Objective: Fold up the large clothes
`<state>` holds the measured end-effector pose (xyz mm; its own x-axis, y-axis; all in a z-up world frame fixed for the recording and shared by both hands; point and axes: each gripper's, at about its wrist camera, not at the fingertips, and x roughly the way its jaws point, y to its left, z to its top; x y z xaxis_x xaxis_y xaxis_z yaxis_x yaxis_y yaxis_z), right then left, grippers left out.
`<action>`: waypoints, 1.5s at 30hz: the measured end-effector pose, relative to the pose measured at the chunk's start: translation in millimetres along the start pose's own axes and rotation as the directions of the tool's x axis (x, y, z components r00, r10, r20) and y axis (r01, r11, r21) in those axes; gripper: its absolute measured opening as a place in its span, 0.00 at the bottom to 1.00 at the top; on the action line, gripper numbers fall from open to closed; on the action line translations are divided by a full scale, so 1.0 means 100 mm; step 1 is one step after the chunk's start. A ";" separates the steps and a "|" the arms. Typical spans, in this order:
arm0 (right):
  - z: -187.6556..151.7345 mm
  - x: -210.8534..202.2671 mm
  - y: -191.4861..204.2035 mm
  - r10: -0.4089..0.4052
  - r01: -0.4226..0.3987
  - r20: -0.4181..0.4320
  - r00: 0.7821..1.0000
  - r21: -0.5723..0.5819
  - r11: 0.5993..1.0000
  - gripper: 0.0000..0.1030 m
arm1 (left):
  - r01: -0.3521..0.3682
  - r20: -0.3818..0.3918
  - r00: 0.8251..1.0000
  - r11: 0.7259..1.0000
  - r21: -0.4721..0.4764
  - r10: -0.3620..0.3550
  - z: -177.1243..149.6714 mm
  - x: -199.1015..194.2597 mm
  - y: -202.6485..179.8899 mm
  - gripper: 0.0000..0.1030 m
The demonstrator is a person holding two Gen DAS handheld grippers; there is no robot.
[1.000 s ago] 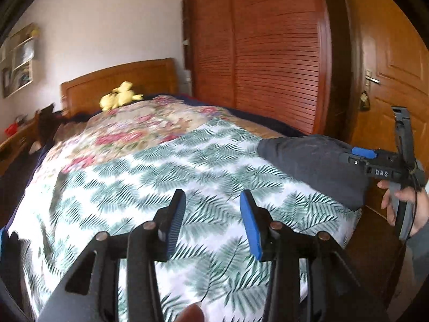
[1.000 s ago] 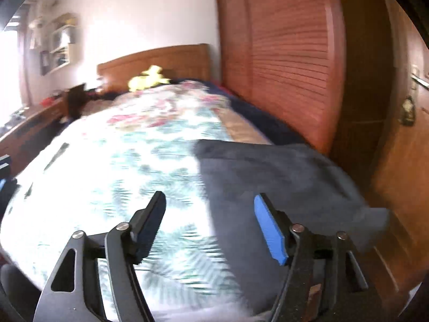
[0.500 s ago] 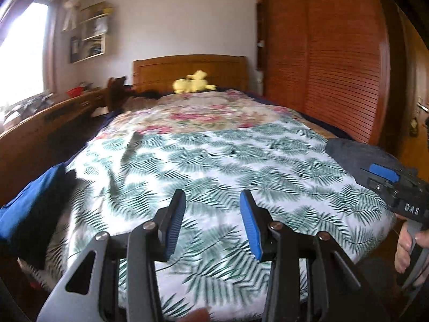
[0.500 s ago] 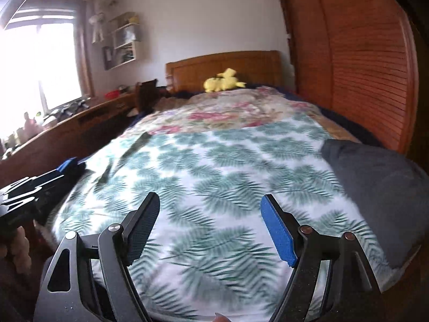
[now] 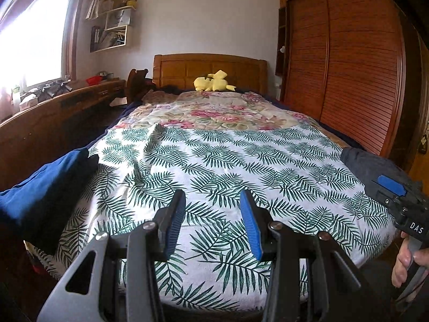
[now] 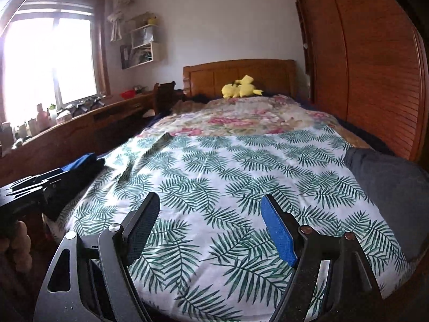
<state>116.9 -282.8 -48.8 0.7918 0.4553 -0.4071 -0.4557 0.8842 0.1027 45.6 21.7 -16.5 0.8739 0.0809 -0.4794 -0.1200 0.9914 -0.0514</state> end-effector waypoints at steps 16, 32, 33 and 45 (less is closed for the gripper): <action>-0.01 0.01 0.01 -0.014 0.014 -0.001 1.000 -0.006 1.000 0.77 | 0.017 -0.003 1.000 1.000 0.014 -0.017 -0.03 -0.03 -0.05 0.41; -0.01 0.00 0.02 -0.013 0.013 0.001 1.000 -0.001 1.000 0.77 | 0.032 0.000 0.999 0.999 0.017 -0.032 -0.03 -0.08 -0.10 0.41; 0.00 0.00 0.02 -0.013 0.013 0.001 1.000 0.000 1.000 0.77 | 0.033 0.001 0.999 0.999 0.016 -0.033 -0.03 -0.09 -0.11 0.41; 0.00 -0.01 0.06 -0.015 0.015 -0.001 1.000 0.004 1.000 0.77 | 0.035 0.000 0.999 0.999 0.017 -0.035 -0.03 -0.09 -0.12 0.41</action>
<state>113.1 -277.6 -47.9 0.7981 0.4423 -0.4091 -0.4423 0.8912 0.1006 37.7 9.2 -14.3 0.8774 0.0458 -0.4776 -0.0808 0.9953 -0.0531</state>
